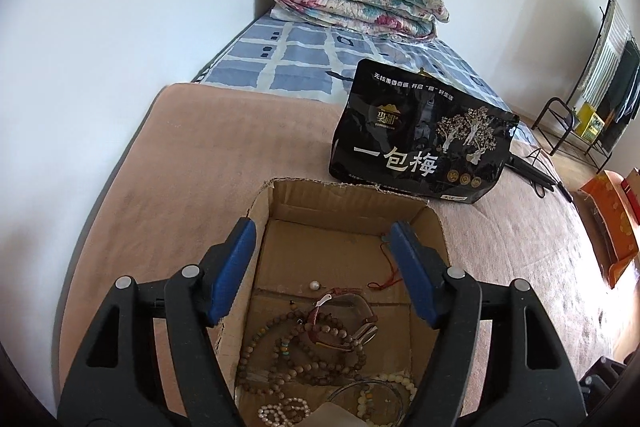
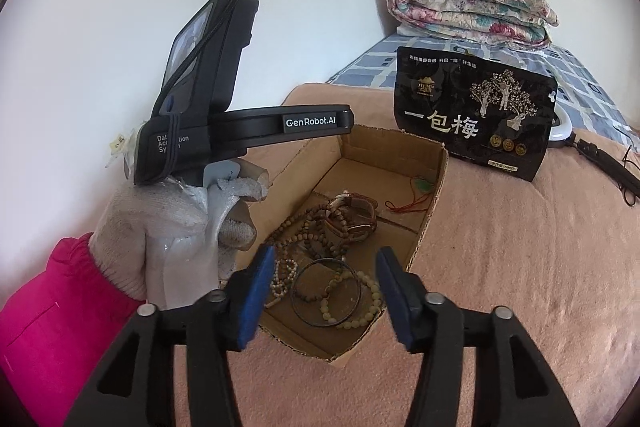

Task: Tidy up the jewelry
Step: 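Open the left tool to drop the earrings while the right tool releases the bangle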

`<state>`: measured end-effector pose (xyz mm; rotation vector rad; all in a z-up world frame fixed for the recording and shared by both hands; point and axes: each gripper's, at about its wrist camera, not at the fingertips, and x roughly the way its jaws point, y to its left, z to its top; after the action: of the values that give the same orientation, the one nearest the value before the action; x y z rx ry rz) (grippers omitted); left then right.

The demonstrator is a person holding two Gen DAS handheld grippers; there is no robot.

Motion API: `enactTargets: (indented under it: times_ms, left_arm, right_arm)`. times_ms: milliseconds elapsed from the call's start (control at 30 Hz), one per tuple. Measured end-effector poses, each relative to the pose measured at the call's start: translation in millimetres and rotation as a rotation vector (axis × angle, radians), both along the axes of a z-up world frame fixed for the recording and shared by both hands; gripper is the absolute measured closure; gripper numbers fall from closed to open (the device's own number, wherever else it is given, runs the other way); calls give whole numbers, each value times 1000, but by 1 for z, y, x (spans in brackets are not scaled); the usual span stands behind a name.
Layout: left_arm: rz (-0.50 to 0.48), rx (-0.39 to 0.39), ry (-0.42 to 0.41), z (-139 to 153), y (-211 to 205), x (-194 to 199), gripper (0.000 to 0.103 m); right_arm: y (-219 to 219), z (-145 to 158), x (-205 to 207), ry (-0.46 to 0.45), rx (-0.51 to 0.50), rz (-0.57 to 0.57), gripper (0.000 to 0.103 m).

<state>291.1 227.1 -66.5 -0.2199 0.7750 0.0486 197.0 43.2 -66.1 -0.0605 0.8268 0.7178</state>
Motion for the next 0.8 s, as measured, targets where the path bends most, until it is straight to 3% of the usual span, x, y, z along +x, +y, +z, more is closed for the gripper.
enactTargets:
  times_ms: [367,800]
  left_arm:
    - [-3,24,-20,18,-5,-20,31]
    - [27,70,-89,59,-18,-69,31]
  right_arm:
    - [-5,15,-13,-36,-2,-5,18]
    - [-31,42,-41,-110,-11,-35,11]
